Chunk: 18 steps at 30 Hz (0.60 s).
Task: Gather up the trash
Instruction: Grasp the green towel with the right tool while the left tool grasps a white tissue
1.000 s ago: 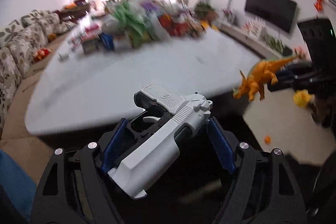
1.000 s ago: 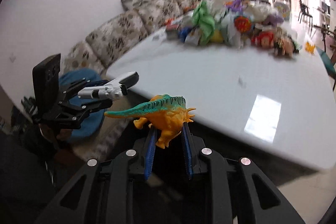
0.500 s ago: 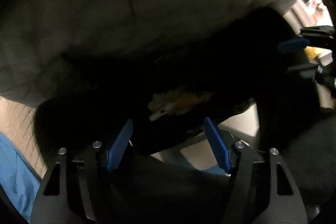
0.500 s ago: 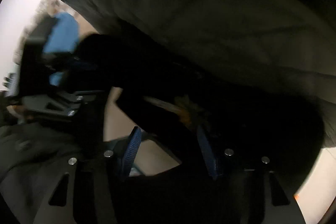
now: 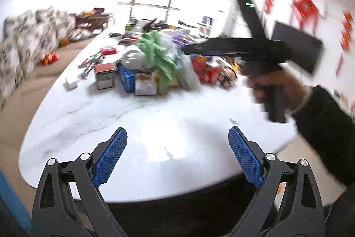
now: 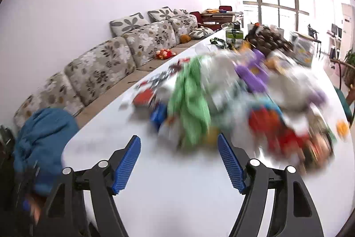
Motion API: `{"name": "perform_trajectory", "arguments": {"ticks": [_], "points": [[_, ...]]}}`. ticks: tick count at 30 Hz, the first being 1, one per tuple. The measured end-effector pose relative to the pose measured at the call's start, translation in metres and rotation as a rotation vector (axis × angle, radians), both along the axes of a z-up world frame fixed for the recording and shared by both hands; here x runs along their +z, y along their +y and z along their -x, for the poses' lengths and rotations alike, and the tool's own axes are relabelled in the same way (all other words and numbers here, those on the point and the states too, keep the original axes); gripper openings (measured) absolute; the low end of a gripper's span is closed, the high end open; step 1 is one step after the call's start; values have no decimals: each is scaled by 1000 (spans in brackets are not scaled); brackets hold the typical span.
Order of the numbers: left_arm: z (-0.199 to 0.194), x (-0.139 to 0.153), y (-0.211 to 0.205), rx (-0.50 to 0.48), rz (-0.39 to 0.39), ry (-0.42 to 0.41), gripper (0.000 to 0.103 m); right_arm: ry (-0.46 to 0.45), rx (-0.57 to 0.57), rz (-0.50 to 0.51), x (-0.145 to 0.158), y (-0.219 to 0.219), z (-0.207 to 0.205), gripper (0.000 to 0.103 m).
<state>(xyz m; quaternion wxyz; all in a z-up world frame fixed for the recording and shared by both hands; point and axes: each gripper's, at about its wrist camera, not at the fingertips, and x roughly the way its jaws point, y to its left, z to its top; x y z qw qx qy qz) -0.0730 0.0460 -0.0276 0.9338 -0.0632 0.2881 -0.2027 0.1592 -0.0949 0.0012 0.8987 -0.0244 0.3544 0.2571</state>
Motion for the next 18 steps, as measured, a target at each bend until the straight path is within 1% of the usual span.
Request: {"name": "perform_trajectory", "arguments": {"ticks": [1,2,3,4,5,6,7,8,10,12,14,15,16,18], "points": [[-7,-3,2,-4,31,17,90,12,-12,22,-6,14,-17,70],[-10,-6,6,-6,44,27,90,41,-33,47,-14,28,-40,70],[-13,-10,10,5,48,38,90,81,-42,62,-25,37,-52,64],[-15,-13,14,14,42,45,90,114,-45,79,-32,42,-58,31],[-18,-15,16,26,24,56,90,168,-55,97,-41,43,-64,4],[-22,-15,19,38,5,58,90,171,-51,63,-39,36,-57,7],[-23,-15,22,53,-23,48,90,153,-22,0,-30,26,-43,7],[-27,-13,26,59,-43,39,90,127,25,-71,-16,9,-14,7],[-35,-8,26,62,-81,17,90,94,70,-161,6,-22,32,7],[-63,1,17,52,-112,3,90,74,95,-231,26,-60,79,7],[-98,8,3,42,-126,-13,90,40,65,-253,36,-94,122,7],[-111,11,-4,30,-127,-19,90,30,52,-249,37,-105,134,7],[-130,16,-20,-4,-132,-31,90,23,36,-243,37,-115,146,7],[-151,18,-44,-41,-162,-34,90,11,-11,-218,32,-137,165,7]]}}
